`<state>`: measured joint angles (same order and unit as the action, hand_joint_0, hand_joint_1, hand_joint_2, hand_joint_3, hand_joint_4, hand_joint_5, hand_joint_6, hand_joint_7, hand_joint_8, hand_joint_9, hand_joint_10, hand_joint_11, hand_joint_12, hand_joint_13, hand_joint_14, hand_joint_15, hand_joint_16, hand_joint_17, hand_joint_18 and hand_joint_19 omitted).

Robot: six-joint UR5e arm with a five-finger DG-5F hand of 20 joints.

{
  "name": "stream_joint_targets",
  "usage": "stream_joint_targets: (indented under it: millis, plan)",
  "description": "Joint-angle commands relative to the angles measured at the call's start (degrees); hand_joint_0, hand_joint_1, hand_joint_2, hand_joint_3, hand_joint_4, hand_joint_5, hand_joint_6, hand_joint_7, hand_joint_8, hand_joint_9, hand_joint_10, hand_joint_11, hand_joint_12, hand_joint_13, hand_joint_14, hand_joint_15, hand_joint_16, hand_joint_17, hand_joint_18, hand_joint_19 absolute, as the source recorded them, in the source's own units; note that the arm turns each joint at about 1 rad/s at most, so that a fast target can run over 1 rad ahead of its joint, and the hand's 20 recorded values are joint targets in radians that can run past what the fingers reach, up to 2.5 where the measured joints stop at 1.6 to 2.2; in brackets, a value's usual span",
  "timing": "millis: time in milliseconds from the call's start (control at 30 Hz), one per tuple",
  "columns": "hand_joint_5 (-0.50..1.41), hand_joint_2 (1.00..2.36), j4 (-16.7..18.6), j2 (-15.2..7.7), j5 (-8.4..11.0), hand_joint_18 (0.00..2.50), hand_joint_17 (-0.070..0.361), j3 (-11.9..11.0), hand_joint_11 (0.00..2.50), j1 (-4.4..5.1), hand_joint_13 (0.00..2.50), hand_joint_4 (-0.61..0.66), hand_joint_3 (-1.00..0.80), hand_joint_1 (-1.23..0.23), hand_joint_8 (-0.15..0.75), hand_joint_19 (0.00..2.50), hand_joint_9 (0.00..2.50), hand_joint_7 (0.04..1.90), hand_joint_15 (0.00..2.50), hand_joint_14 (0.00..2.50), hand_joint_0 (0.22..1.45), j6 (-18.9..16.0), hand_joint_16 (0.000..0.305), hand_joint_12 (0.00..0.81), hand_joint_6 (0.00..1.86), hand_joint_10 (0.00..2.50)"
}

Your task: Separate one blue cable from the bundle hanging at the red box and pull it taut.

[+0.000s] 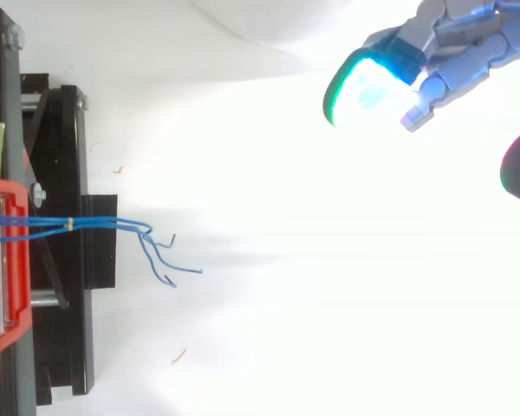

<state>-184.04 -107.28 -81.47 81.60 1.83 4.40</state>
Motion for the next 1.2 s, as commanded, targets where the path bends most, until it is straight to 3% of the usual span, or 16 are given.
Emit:
stream_joint_targets:
  millis: [0,700,933,967,1033,1167]
  plan:
    - [-0.23,1.00,0.00,0.05,0.00,0.23,0.095,0.13,0.10,-0.07,0.17,0.19,-0.45,-0.61,0.261,0.26,0.33,0.79,0.05,0.00,0.56,0.09,0.042,0.314,0.50,0.00]
    - [-0.23,1.01,0.00,0.05,0.00,0.20,0.093,-0.04,0.15,-0.07,0.15,0.21,-0.43,-0.61,0.273,0.23,0.37,0.80,0.04,0.00,0.57,0.00,0.041,0.309,0.50,0.00]
    - [-0.22,1.01,-0.71,-0.04,0.09,0.26,0.093,-0.04,0.21,0.54,0.19,0.22,-0.43,-0.61,0.279,0.27,0.41,0.80,0.07,0.00,0.57,0.00,0.042,0.314,0.50,0.01]
    - [-0.22,1.01,-0.71,0.05,0.09,0.28,0.100,-0.04,0.22,0.54,0.20,0.22,-0.44,-0.61,0.274,0.27,0.36,0.80,0.09,0.00,0.57,0.00,0.044,0.322,0.50,0.01]
    - [-0.23,1.00,-0.62,-0.04,0.00,0.34,0.123,-0.04,0.00,0.72,0.19,0.22,-0.45,-0.63,0.280,0.15,0.13,0.80,0.06,0.00,0.56,0.09,0.055,0.339,0.50,0.00]
    - [-0.24,1.00,1.05,-0.13,-0.09,0.19,0.113,-0.04,0.00,0.81,0.13,0.22,-0.45,-0.62,0.290,0.00,0.00,0.79,0.00,0.00,0.55,0.09,0.050,0.345,0.50,0.00]
